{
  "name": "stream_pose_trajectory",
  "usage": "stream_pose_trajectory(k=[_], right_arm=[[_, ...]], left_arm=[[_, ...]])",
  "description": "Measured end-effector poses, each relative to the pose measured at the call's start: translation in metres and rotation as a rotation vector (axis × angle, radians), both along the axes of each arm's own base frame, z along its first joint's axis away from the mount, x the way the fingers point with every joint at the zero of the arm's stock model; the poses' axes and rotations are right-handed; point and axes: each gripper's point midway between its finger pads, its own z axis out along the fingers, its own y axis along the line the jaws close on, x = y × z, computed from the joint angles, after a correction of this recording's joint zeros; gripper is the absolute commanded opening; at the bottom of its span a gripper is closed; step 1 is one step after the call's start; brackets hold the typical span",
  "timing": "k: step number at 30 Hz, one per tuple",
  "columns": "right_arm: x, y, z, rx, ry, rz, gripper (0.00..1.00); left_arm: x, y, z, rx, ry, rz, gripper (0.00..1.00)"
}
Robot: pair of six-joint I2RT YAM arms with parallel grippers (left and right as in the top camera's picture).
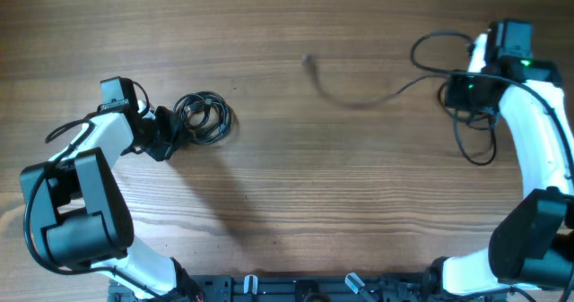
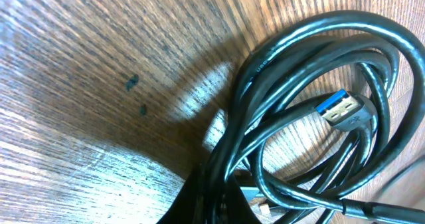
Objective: Untangle cables
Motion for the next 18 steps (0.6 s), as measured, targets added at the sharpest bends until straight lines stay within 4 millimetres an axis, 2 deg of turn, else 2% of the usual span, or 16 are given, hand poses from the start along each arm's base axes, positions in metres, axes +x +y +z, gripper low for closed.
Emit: stream_pose_trajectory(k=[3,6,8,10,11,13,15,16,17,18], right_arm=[[0.014,-0.029,0.009,-0.029,-0.088,-0.134,0.04],[0.015,-0.064,0.015,-0.058,-0.14,-0.289,0.04],[0.006,-0.09,0.016,-0.058,-0.15,-0.414,0.04],[-0.008,-0.114,0.015,-0.04,-0.149,-0.554,0.13],[-0.016,-0.122,0.013,-0.026,-0.138,-0.616,0.13],[-0.036,-0.131,0.007,0.004,-0.094,-0.731,0.13],[-0.043,-0.13,0.004,0.018,-0.069,-0.766,0.11],[-0.045,-0.128,0.003,0.022,-0.061,-0.774,0.2],[-0.046,-0.127,0.002,0.028,-0.055,-0.777,0.6],[-0.046,-0.125,0.002,0.041,-0.056,-0.785,0.87]], left_arm=[[0.0,0.0,0.0,0.0,0.0,0.0,0.04],[0.0,0.0,0.0,0.0,0.0,0.0,0.04],[0.0,0.0,0.0,0.0,0.0,0.0,0.04],[0.0,0.0,0.0,0.0,0.0,0.0,0.04],[0.0,0.0,0.0,0.001,0.0,-0.001,0.04],[0.0,-0.001,0.0,0.0,-0.002,-0.002,0.04],[0.001,-0.001,0.0,0.001,-0.003,-0.002,0.04],[0.001,-0.001,0.0,0.001,-0.003,-0.002,0.04],[0.001,-0.001,0.0,0.001,-0.003,-0.002,0.04],[0.001,-0.001,0.0,0.001,-0.003,-0.002,0.04]])
